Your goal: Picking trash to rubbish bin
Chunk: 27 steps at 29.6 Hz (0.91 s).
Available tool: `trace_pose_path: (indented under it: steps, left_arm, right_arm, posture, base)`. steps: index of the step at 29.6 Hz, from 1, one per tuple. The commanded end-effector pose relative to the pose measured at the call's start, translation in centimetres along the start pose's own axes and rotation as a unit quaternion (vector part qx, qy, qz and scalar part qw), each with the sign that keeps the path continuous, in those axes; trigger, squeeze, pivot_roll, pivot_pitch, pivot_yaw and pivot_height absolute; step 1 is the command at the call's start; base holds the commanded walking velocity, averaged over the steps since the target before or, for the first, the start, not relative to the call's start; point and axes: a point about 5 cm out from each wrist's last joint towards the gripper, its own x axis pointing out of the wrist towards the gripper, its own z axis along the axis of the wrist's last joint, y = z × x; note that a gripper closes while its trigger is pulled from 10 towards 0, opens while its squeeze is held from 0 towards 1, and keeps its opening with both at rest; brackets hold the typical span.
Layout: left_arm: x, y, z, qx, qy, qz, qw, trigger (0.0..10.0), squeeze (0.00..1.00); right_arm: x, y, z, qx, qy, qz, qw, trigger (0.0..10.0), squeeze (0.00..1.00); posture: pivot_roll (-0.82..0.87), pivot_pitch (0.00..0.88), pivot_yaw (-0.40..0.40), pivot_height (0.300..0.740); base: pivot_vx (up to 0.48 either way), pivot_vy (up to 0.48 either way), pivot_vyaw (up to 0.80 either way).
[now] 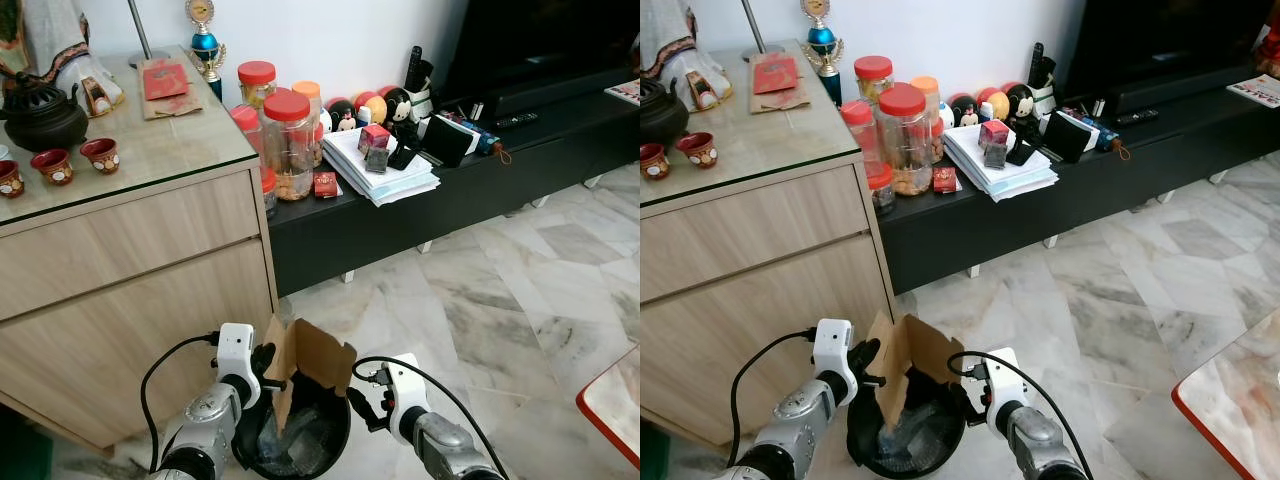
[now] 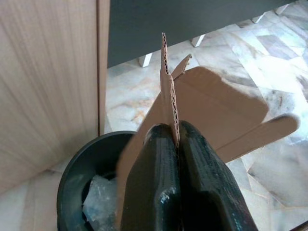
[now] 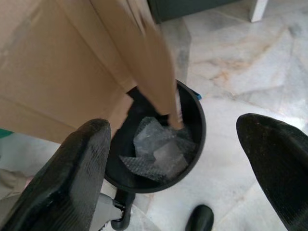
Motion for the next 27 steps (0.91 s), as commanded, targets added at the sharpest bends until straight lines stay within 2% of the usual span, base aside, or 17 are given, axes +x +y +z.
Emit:
trace_pose_path:
  steps: [1,19,20,21,27]
  left_arm:
    - [0.27,0.15,0.54,-0.001,-0.005,0.006,1.0,10.0,0.0]
    - [0.84,-0.2,1.13,-0.002,-0.006,0.007,1.0,10.0,0.0]
    - [0.8,-0.2,1.01,-0.003,-0.004,0.008,1.0,10.0,0.29]
    - [0.78,-0.2,0.96,-0.004,-0.003,0.008,1.0,10.0,1.0]
    - [0.59,-0.15,0.58,-0.008,0.0,0.007,1.0,10.0,1.0]
  right_arm:
    - [0.19,0.06,0.83,-0.007,-0.012,0.006,1.0,10.0,0.0]
    - [0.27,0.42,0.85,-0.006,-0.016,0.015,1.0,10.0,0.0]
    - [0.27,0.42,0.85,-0.006,-0.017,0.015,1.0,10.0,0.0]
    - [0.27,0.43,0.85,-0.006,-0.017,0.015,1.0,10.0,0.0]
    - [0.28,0.46,0.88,-0.006,-0.018,0.015,1.0,10.0,0.0]
  posture:
    - [0.01,0.088,-0.028,0.74]
    - [0.0,0.093,-0.034,0.74]
    - [0.0,0.093,-0.034,0.74]
    - [0.0,0.093,-0.034,0.74]
    - [0.0,0.094,-0.036,0.74]
  base:
    - [0.0,0.0,0.0]
    - [0.0,0.0,0.0]
    - [0.0,0.0,0.0]
    - [0.0,0.0,0.0]
    - [0.0,0.0,0.0]
